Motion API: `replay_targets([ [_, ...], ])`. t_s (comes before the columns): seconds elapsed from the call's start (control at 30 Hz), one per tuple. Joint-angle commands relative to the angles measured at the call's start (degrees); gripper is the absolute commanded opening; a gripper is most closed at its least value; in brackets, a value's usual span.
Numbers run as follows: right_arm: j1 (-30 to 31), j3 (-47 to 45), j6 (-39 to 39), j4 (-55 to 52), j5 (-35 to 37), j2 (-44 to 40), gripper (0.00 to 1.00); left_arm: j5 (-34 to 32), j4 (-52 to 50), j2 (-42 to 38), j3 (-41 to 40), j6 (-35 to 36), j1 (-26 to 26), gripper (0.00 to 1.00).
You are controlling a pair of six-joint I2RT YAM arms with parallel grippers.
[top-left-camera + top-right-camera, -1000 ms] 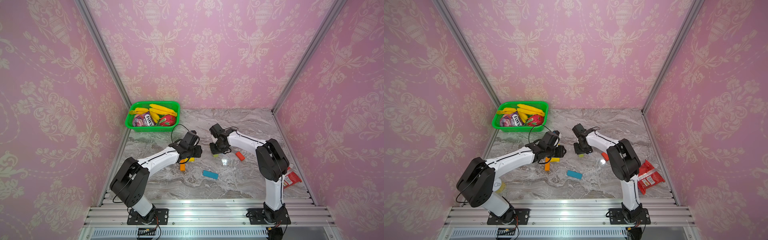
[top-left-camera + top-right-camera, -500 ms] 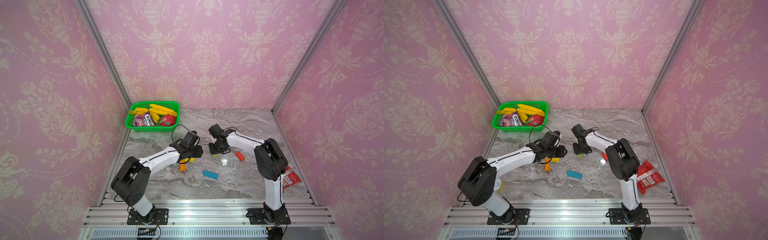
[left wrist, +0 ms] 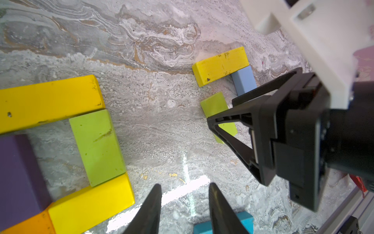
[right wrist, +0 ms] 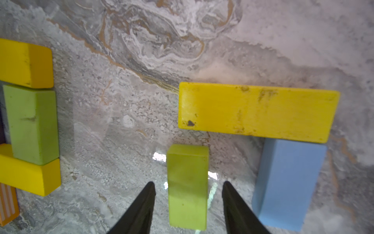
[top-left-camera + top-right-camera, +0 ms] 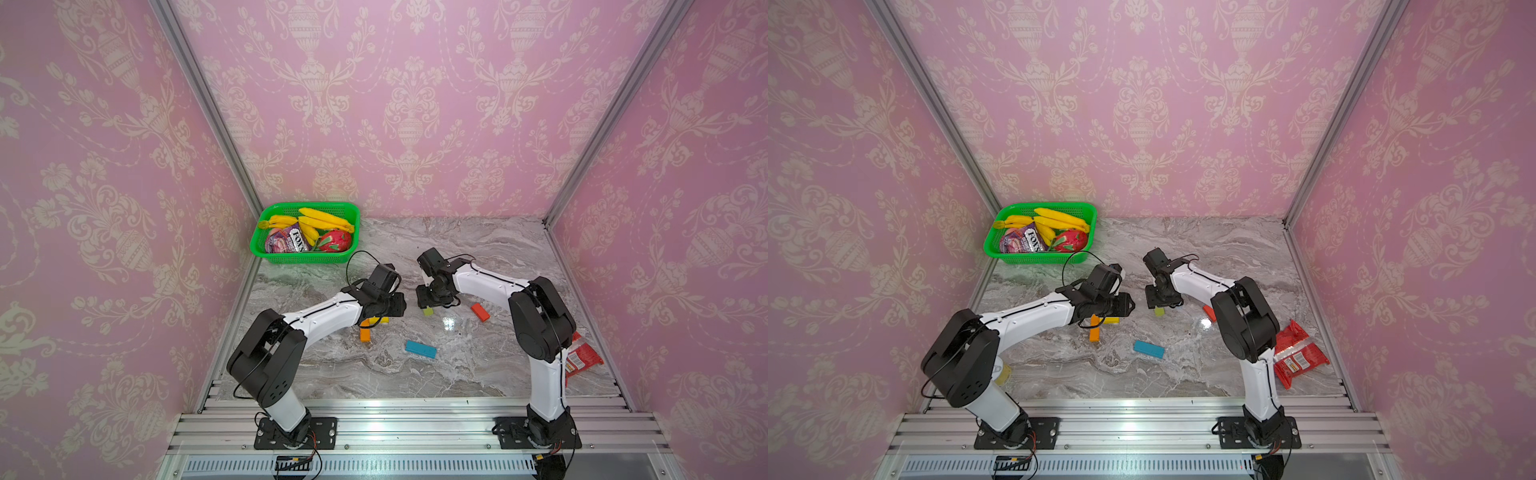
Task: Assemble the letter p with building blocks
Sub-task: Assemble the building block at the center of the board.
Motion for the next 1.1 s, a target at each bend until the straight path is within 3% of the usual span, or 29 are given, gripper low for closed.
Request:
replay_targets([
  [0.0, 0.6, -2.7, 1.4, 1.7, 1.1, -6.1, 0.54, 1.6, 1.1, 1.4, 1.2, -1.1, 0.3, 0.41],
  [0.2, 0.6, -7.7, 2.2, 3.0, 2.8, -16.7, 0.44, 6.7, 4.8, 4.5, 2.0, -3.2, 0.3, 0.41],
  [0.4, -0.5, -15.5, 4.6, 5.9, 1.7, -19.9, 0.10, 13.5, 12.4, 9.9, 2.7, -8.6, 0.4, 0.33],
  [0.6, -0.6, -25.3, 8.6, 15.3, -1.1, -19.9, 0.10, 11.1, 10.6, 13.8, 5.1, -8.5, 0.0, 0.00],
  [1.07, -0.6, -26.2, 10.2, 22.1, -4.3, -13.6, 0.10, 10.4, 7.8, 18.1, 8.6, -8.5, -0.3, 0.00],
])
